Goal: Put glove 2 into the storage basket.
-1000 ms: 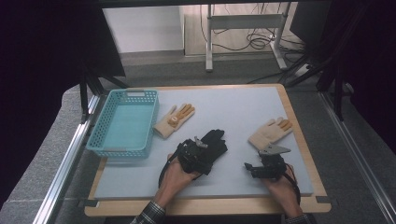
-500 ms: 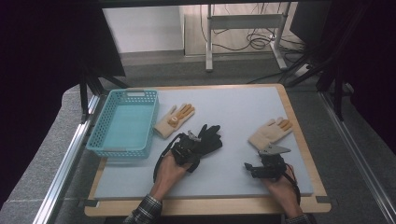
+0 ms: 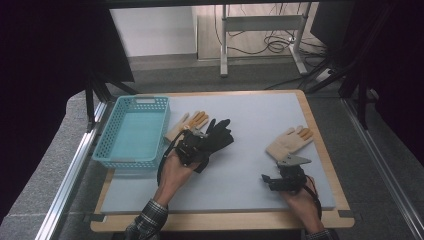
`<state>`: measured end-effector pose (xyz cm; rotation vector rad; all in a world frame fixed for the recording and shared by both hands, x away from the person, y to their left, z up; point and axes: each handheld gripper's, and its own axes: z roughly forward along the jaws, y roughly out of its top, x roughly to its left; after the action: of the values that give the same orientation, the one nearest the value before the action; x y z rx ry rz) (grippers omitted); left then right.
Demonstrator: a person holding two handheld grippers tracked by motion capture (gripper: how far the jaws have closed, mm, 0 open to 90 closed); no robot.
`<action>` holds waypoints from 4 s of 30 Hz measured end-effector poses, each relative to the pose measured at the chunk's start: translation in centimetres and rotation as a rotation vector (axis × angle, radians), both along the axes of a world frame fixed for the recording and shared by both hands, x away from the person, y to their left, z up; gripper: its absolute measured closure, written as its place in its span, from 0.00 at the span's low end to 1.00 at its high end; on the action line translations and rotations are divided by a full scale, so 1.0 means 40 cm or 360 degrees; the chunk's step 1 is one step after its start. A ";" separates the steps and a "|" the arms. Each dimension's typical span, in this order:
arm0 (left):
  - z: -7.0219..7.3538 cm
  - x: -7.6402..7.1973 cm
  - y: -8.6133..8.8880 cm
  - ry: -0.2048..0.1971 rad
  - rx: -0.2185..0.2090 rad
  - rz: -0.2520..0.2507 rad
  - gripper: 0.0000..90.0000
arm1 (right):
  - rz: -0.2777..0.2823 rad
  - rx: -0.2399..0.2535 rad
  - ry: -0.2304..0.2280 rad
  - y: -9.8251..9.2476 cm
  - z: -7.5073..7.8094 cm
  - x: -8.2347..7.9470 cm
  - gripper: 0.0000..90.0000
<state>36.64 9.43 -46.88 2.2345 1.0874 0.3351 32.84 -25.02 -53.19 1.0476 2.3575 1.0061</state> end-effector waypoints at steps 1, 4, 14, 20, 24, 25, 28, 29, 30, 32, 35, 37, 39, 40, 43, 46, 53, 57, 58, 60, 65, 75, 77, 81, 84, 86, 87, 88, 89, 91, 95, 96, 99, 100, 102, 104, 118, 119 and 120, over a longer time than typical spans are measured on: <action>0.008 0.003 0.010 -0.0014 0.0001 0.0018 0.68 | 0.0001 -0.0001 -0.0002 0.000 0.000 0.000 0.25; 0.017 0.005 0.020 -0.0025 0.0010 0.0038 0.67 | 0.0001 -0.0001 -0.0002 0.000 0.000 0.000 0.25; 0.057 0.027 0.082 -0.0062 0.0043 0.0134 0.67 | 0.0002 -0.0001 -0.0004 0.000 0.000 0.000 0.25; 0.078 0.040 0.135 -0.0070 0.0035 0.0213 0.67 | 0.0003 -0.0001 -0.0004 0.000 0.000 0.000 0.25; 0.089 0.046 0.178 -0.0073 0.0033 0.0282 0.67 | 0.0003 -0.0001 -0.0004 0.000 0.000 0.000 0.25; 0.089 0.046 0.178 -0.0073 0.0033 0.0282 0.67 | 0.0003 -0.0001 -0.0004 0.000 0.000 0.000 0.25; 0.095 0.050 0.212 -0.0072 0.0030 0.0336 0.67 | 0.0002 -0.0001 -0.0004 0.000 0.000 0.000 0.25; 0.096 0.052 0.223 -0.0072 0.0026 0.0353 0.67 | 0.0002 -0.0001 -0.0004 0.000 0.000 0.000 0.25; 0.098 0.053 0.234 -0.0072 0.0026 0.0368 0.67 | 0.0002 -0.0001 -0.0004 0.000 0.000 0.000 0.25; 0.100 0.054 0.256 -0.0073 0.0025 0.0402 0.67 | 0.0002 -0.0001 -0.0004 0.000 0.000 0.000 0.25; 0.103 0.056 0.287 -0.0070 0.0022 0.0450 0.66 | 0.0002 -0.0001 -0.0004 0.000 0.000 0.000 0.25; 0.103 0.058 0.308 -0.0070 0.0026 0.0481 0.66 | 0.0002 -0.0001 -0.0004 0.000 0.000 0.000 0.24; 0.103 0.059 0.342 -0.0060 0.0031 0.0531 0.66 | 0.0002 -0.0002 -0.0004 0.000 0.000 0.000 0.24; 0.103 0.059 0.342 -0.0060 0.0031 0.0531 0.65 | 0.0002 -0.0002 -0.0004 0.000 0.000 0.000 0.24; 0.097 0.062 0.376 -0.0045 0.0041 0.0583 0.65 | 0.0002 -0.0002 -0.0004 0.000 0.000 0.000 0.24; 0.084 0.068 0.419 -0.0016 0.0048 0.0657 0.65 | 0.0001 -0.0001 -0.0003 0.000 0.000 0.000 0.24; 0.056 0.076 0.483 0.0040 0.0064 0.0751 0.65 | -0.0001 0.0000 -0.0003 0.000 0.000 0.000 0.24; 0.038 0.081 0.512 0.0076 0.0077 0.0792 0.64 | -0.0001 0.0001 -0.0003 0.000 0.000 0.000 0.24; 0.038 0.081 0.512 0.0076 0.0077 0.0792 0.64 | -0.0001 0.0001 -0.0003 0.000 0.000 0.000 0.24; 0.029 0.086 0.527 0.0103 0.0091 0.0819 0.64 | 0.0000 0.0000 -0.0004 0.000 0.000 0.000 0.24; 0.004 0.106 0.560 0.0168 0.0145 0.0858 0.64 | -0.0001 0.0001 -0.0004 0.000 0.000 0.000 0.24; -0.041 0.157 0.578 0.0311 0.0279 0.0919 0.63 | 0.0000 0.0001 -0.0004 0.000 0.000 0.001 0.24; -0.045 0.163 0.579 0.0324 0.0290 0.0925 0.62 | 0.0000 0.0001 -0.0004 0.000 0.000 0.001 0.24; -0.059 0.186 0.585 0.0372 0.0339 0.0945 0.61 | -0.0001 0.0002 -0.0004 0.000 0.000 0.000 0.24; -0.069 0.206 0.588 0.0404 0.0386 0.0947 0.60 | 0.0000 0.0001 -0.0004 0.000 0.000 0.000 0.24; -0.070 0.212 0.591 0.0409 0.0372 0.0951 0.59 | 0.0000 0.0001 -0.0004 0.000 0.000 0.000 0.24; -0.072 0.216 0.594 0.0416 0.0364 0.0952 0.59 | -0.0001 0.0001 -0.0004 0.000 0.000 0.000 0.24; -0.077 0.224 0.598 0.0429 0.0389 0.0949 0.55 | -0.0001 0.0001 -0.0004 0.000 0.000 0.000 0.24; -0.077 0.224 0.598 0.0429 0.0389 0.0949 0.53 | -0.0001 0.0001 -0.0004 0.000 0.000 0.000 0.24; -0.083 0.230 0.600 0.0413 0.0444 0.0941 0.43 | 0.0003 -0.0001 -0.0005 0.000 0.000 0.001 0.24; -0.092 0.234 0.600 0.0394 0.0488 0.0916 0.33 | 0.0003 -0.0001 -0.0005 0.000 0.000 0.001 0.24; -0.093 0.235 0.598 0.0393 0.0488 0.0906 0.31 | 0.0003 -0.0001 -0.0005 0.000 0.000 0.001 0.24; -0.091 0.233 0.598 0.0399 0.0458 0.0883 0.24 | 0.0003 -0.0002 -0.0005 0.000 0.000 0.001 0.24; -0.090 0.233 0.599 0.0400 0.0436 0.0878 0.21 | 0.0003 -0.0002 -0.0005 0.000 0.000 0.001 0.24; -0.085 0.230 0.601 0.0432 0.0378 0.0854 0.12 | 0.0003 -0.0002 -0.0005 0.000 0.000 0.001 0.24; -0.082 0.228 0.599 0.0443 0.0374 0.0843 0.07 | 0.0003 -0.0001 -0.0004 0.000 0.000 0.001 0.24; -0.035 0.182 0.620 0.0333 0.0212 0.0841 0.04 | 0.0000 0.0001 -0.0004 0.000 0.000 0.000 0.24; -0.031 0.178 0.622 0.0323 0.0196 0.0839 0.04 | 0.0000 0.0001 -0.0004 0.000 0.000 0.000 0.24; -0.029 0.174 0.625 0.0307 0.0177 0.0826 0.04 | 0.0000 0.0000 -0.0004 0.000 0.000 0.000 0.24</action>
<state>43.59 34.44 -48.03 2.0807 1.7942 0.4061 32.86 -25.02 -53.20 1.0458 2.3554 1.0069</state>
